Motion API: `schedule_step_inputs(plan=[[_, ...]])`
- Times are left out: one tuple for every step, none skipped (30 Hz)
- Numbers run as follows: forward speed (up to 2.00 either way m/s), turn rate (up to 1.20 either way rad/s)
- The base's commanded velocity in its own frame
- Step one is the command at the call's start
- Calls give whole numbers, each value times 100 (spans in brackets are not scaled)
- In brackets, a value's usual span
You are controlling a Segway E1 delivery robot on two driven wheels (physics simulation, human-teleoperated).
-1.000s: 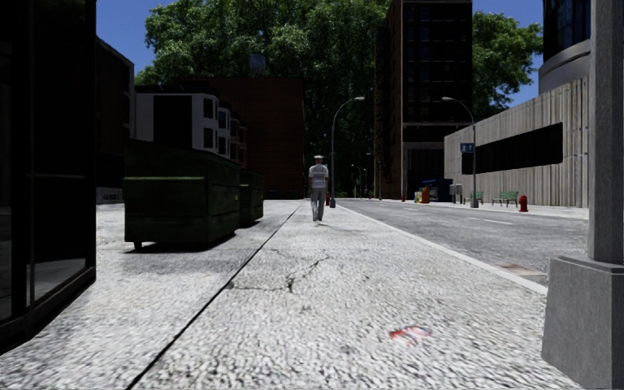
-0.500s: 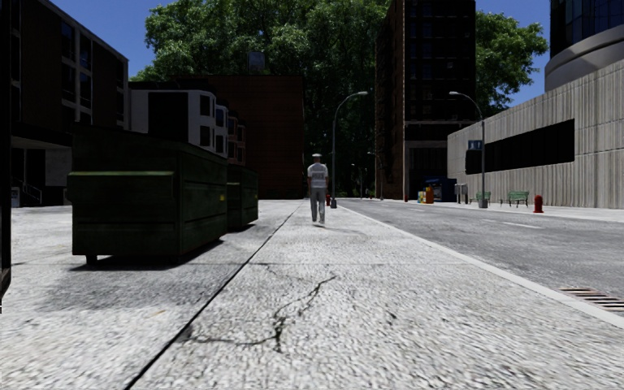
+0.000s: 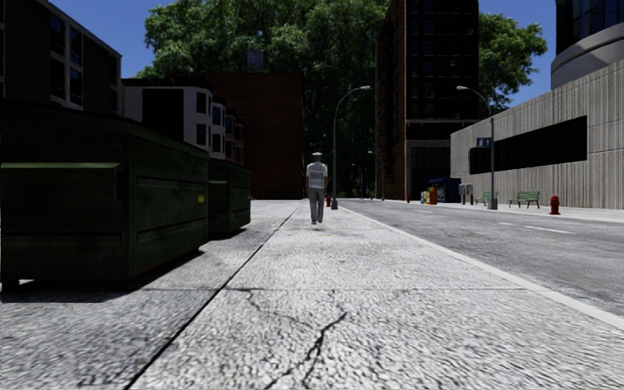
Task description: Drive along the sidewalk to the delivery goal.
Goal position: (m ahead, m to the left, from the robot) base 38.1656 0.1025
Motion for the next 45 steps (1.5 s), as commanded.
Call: schedule_step_inputs(plan=[[190, 0], [190, 0], [190, 0], [190, 0], [190, 0], [190, 0], [190, 0], [190, 0], [190, 0], [190, 0], [190, 0], [190, 0], [190, 0], [190, 0], [190, 0], [190, 0], [190, 0], [190, 0], [190, 0], [190, 0], [190, 0], [190, 0], [190, 0], [190, 0], [190, 0], [190, 0], [190, 0], [190, 0], [190, 0], [190, 0], [190, 0], [190, 0], [190, 0], [190, 0], [190, 0], [190, 0], [190, 0], [190, 0], [190, 0], [190, 0], [190, 0], [190, 0], [190, 0], [190, 0], [190, 0]])
